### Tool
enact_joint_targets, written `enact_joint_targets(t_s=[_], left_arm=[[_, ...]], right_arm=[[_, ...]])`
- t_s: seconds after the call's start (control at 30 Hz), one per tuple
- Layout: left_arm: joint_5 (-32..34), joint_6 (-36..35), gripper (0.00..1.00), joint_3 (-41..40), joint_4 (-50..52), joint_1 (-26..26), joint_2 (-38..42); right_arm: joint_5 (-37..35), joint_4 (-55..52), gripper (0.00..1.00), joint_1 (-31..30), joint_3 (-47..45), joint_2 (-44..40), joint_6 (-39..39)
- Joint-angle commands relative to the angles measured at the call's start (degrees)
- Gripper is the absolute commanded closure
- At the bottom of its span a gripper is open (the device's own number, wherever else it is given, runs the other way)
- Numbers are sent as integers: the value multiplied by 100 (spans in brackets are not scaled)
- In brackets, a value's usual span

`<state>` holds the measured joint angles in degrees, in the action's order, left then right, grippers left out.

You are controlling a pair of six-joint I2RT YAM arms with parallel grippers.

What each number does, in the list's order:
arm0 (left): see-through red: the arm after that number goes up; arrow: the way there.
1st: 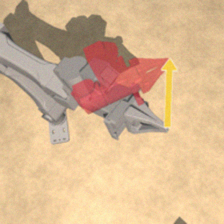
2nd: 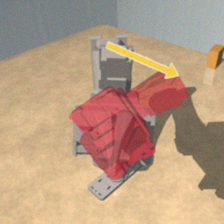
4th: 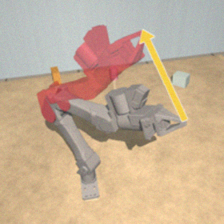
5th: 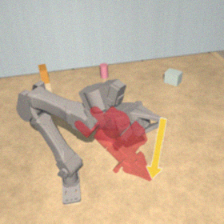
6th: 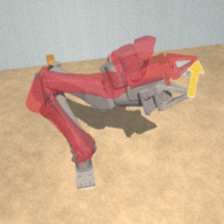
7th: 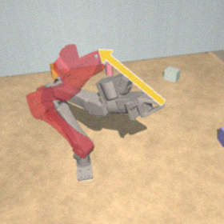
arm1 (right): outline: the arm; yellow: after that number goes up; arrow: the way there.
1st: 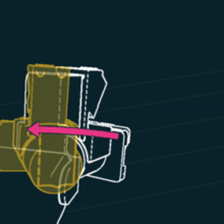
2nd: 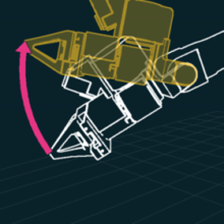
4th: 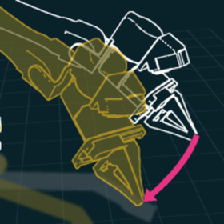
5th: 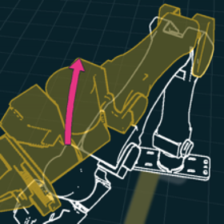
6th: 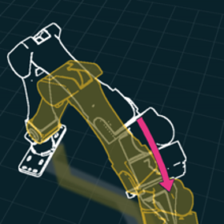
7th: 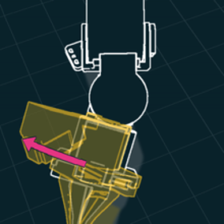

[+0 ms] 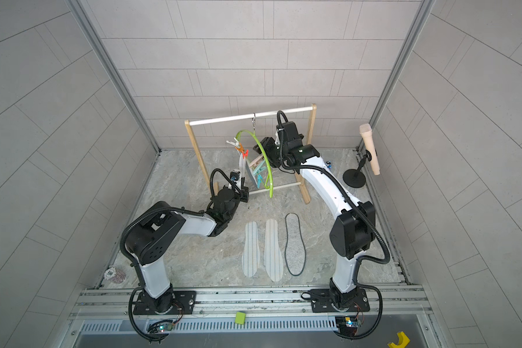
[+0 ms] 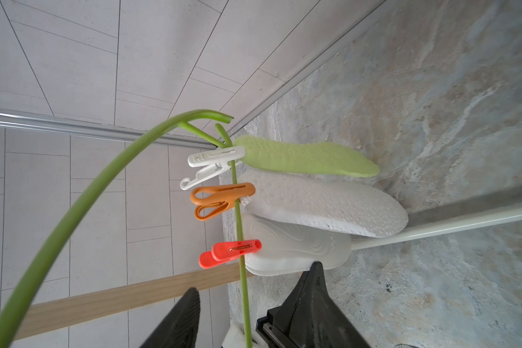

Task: Take the shoe insoles off the hanger
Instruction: Remove the insole from the hanger.

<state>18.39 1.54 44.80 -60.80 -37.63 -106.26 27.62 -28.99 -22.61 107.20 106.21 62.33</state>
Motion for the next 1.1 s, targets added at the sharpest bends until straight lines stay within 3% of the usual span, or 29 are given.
enact_joint_targets(t_s=[0.0,0.17,0.33,0.67,1.07], left_arm=[[155,-95,100,-111,-64,32,198],[301,-83,100,-77,-74,38,184],[368,-90,100,-15,-21,33,168],[397,-6,100,-74,140,32,262],[923,-475,100,81,296,54,406]], right_arm=[[215,-352,39,-64,333,75,-515],[306,494,39,-153,-436,-163,-228],[196,2120,40,-188,-1713,-567,451],[351,3542,38,72,-2709,-843,388],[859,4093,36,75,-2295,-543,417]])
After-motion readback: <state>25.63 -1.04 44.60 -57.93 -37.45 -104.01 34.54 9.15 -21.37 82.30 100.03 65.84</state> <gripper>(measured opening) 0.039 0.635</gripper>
